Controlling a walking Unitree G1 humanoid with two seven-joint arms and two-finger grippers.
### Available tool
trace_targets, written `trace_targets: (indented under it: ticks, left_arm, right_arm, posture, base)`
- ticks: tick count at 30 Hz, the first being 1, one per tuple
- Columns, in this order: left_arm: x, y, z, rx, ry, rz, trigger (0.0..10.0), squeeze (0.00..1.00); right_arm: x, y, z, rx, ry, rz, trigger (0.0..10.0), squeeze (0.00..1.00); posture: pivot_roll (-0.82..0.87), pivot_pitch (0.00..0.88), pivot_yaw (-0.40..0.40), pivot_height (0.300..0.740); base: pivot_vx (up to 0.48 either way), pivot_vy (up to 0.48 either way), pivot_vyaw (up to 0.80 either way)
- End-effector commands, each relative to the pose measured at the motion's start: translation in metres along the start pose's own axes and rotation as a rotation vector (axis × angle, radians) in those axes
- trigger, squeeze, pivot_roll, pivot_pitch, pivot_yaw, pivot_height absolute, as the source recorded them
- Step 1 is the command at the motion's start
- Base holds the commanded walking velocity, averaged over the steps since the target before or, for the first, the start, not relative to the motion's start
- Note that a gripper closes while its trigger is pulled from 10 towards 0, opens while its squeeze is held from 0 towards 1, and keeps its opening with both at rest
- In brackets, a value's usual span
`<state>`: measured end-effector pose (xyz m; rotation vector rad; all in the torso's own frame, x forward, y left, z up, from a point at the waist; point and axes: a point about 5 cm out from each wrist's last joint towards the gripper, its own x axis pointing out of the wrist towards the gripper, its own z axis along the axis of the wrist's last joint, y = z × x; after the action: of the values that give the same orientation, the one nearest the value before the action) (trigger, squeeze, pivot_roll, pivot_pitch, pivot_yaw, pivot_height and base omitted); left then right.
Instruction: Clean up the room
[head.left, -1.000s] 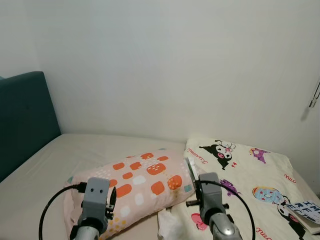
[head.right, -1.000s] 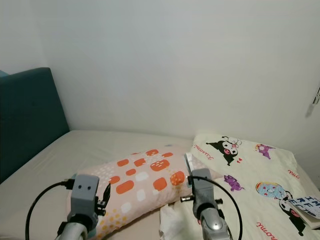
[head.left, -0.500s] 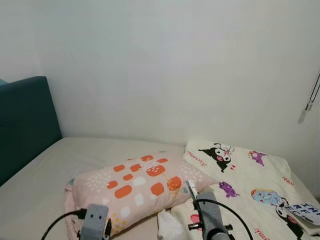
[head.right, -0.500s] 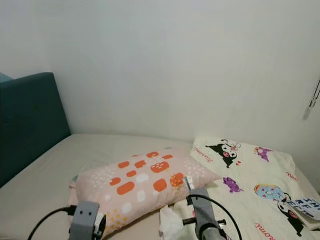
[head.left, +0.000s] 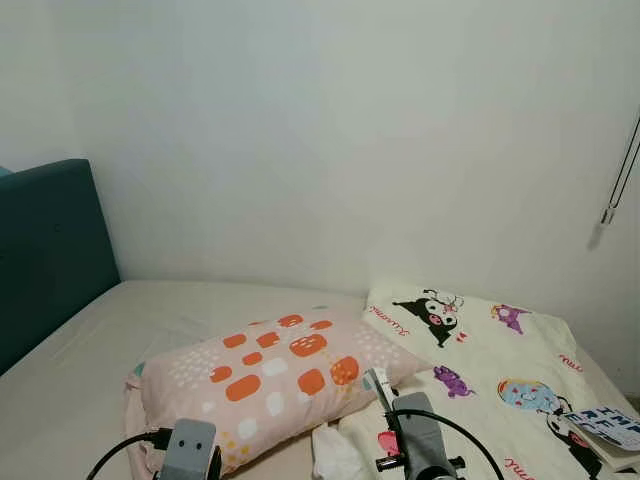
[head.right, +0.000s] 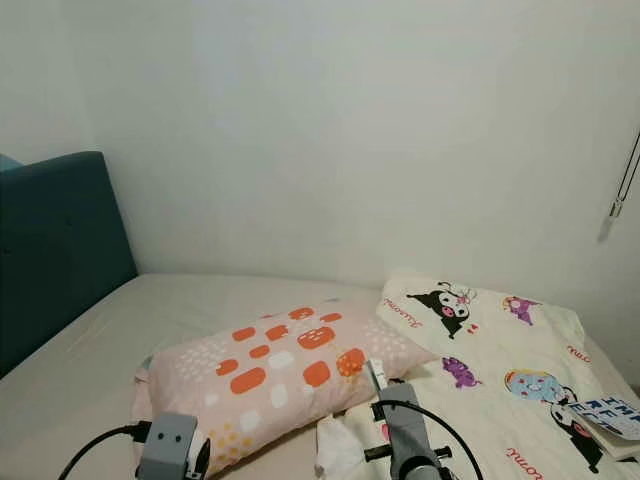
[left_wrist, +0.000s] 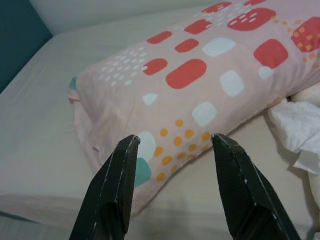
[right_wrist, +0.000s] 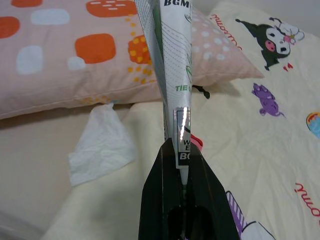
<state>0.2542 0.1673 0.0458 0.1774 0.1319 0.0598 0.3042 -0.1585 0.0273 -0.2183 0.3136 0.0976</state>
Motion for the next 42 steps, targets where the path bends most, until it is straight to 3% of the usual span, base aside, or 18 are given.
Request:
trace_targets:
  ticks: [1,18,23,28,31,42]
  left_arm:
    - [0.0,0.002,-0.004,0.004,0.015,0.008,10.0,0.0]
    - [0.002,0.001,-0.002,-0.004,0.005,0.002,10.0,0.0]
    - [0.002,0.001,-0.001,-0.006,0.001,0.0,10.0,0.0]
    - [0.003,0.0,0.002,-0.004,-0.008,-0.003,10.0,0.0]
    - [0.004,0.0,0.004,-0.005,-0.016,-0.001,10.0,0.0]
    - [0.006,0.002,0.007,-0.013,-0.023,0.009,10.0,0.0]
  right_arm:
    - [0.0,0.004,-0.001,0.003,-0.002,0.014,10.0,0.0]
    - [0.001,0.003,0.001,0.021,-0.01,0.016,10.0,0.0]
    - [0.001,0.002,0.001,-0.01,-0.008,-0.002,10.0,0.0]
    - [0.002,0.001,0.004,-0.128,-0.028,-0.016,10.0,0.0]
    - [0.003,0.002,0.004,-0.115,-0.025,-0.012,10.0,0.0]
    - [0.004,0.007,0.008,-0.126,-0.038,0.017,10.0,0.0]
  posture:
    - [-0.04,0.007,-0.044,0.74]
    - [-0.04,0.011,-0.046,0.74]
    - [-0.03,0.011,-0.047,0.74]
    - [-0.03,0.011,-0.049,0.74]
    - [-0.03,0.009,-0.049,0.74]
    - [-0.03,0.007,-0.05,0.74]
  base:
    - [0.0,0.0,0.0]
    - [0.0,0.0,0.0]
    - [0.0,0.0,0.0]
    - [0.0,0.0,0.0]
    - [0.0,0.0,0.0]
    - [0.0,0.0,0.71]
